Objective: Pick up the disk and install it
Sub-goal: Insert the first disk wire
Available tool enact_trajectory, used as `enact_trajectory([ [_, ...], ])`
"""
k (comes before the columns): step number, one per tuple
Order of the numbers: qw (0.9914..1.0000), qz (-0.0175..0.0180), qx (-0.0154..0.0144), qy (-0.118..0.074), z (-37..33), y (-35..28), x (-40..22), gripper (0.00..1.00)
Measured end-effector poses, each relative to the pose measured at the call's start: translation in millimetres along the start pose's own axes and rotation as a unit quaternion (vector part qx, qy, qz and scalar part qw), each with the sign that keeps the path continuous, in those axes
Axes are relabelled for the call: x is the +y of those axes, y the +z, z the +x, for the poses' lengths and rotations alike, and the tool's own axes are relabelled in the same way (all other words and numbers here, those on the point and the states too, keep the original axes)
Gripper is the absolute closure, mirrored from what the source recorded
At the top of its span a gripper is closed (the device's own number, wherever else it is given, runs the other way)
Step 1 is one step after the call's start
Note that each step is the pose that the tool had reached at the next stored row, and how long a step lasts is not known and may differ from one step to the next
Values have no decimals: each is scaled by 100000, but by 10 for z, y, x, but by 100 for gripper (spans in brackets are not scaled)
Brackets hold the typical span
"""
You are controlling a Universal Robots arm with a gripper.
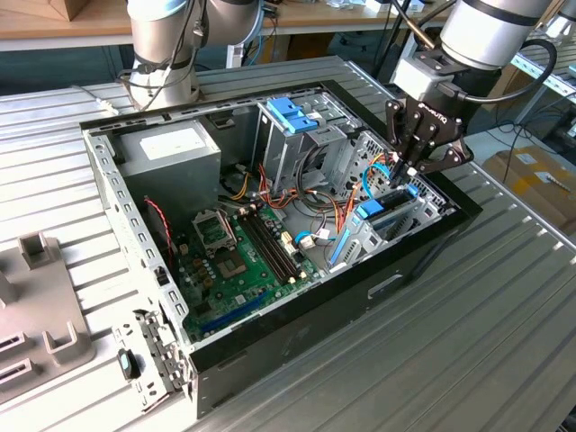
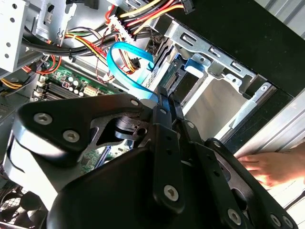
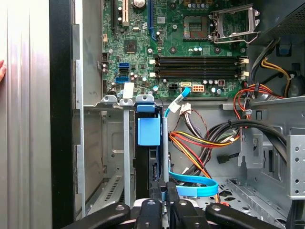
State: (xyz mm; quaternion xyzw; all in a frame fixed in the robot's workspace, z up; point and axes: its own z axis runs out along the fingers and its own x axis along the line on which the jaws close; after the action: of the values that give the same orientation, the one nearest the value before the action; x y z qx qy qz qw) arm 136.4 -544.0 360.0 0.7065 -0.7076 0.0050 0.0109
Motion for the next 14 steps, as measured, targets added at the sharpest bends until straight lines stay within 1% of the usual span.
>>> enact_trajectory([
  [8,100000,21,1,-43,1,0,3,84],
  [9,99999,246,-28,-268,1,2,14,84],
  [11,99992,1006,-48,-755,1,10,22,84],
  [12,99988,1296,-47,-883,1,13,24,84],
  [13,99979,1749,-43,-1045,0,14,28,84],
  [14,99974,2011,-35,-1103,0,14,37,84],
])
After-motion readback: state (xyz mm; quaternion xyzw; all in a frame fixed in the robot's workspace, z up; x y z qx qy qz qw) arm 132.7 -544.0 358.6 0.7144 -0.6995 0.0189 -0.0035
